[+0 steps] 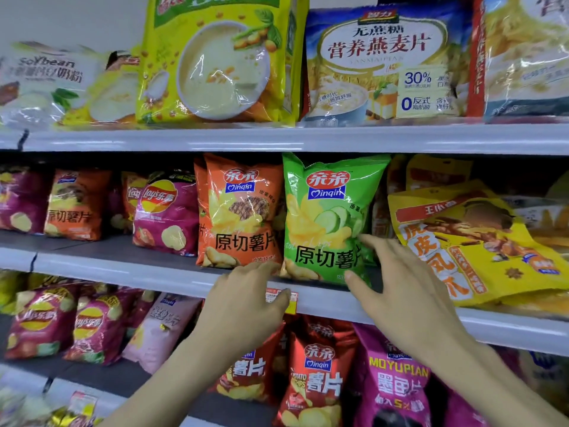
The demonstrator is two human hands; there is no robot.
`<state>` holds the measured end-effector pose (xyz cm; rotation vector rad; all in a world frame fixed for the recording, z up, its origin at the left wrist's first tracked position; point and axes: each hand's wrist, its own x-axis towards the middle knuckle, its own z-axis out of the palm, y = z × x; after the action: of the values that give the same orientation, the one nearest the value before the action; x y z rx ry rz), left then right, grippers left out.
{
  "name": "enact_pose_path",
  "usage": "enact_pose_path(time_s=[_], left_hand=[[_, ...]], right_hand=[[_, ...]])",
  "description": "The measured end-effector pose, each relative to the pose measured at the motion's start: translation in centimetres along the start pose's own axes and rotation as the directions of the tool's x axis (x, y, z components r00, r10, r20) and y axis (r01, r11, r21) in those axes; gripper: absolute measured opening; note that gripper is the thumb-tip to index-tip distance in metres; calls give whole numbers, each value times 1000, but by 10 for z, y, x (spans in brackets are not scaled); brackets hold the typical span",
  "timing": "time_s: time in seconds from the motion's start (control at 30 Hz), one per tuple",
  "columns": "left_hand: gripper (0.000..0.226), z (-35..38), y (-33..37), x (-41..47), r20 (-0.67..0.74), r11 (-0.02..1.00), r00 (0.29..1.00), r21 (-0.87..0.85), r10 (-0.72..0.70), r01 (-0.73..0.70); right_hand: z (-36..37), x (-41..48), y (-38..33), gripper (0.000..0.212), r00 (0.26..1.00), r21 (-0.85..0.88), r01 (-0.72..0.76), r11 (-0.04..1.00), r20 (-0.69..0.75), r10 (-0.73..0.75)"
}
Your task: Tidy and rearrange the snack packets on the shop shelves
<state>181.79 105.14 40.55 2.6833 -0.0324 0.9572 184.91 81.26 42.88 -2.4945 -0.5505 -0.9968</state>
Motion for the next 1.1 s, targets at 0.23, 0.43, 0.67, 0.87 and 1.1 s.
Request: enact_pose_path(time_s=[0.23, 0.43, 0.67, 0.87, 1.1], left_hand=[[43, -38, -13, -24, -38, 978, 992, 164, -123, 128], [44, -58, -41, -35, -31, 968, 982, 165, -186, 189], [44, -62, -81, -20, -23, 969, 983, 162, -183, 185], [45, -81, -144, -9, -31, 975, 991, 180, -129, 133], [47, -119, -261, -4, -58, 968, 986, 189, -155, 163]], right_hand=[[16, -12, -42, 56, 987, 0, 122, 993, -107, -121], [30, -13, -65, 57, 974, 18, 136, 991, -184, -130], [55, -3, -106, 51, 949, 6, 239, 971, -215, -232], [107, 17, -172, 47, 960, 6, 240, 971, -154, -236], [174, 61, -274, 53, 954, 0, 285, 959, -93, -284]])
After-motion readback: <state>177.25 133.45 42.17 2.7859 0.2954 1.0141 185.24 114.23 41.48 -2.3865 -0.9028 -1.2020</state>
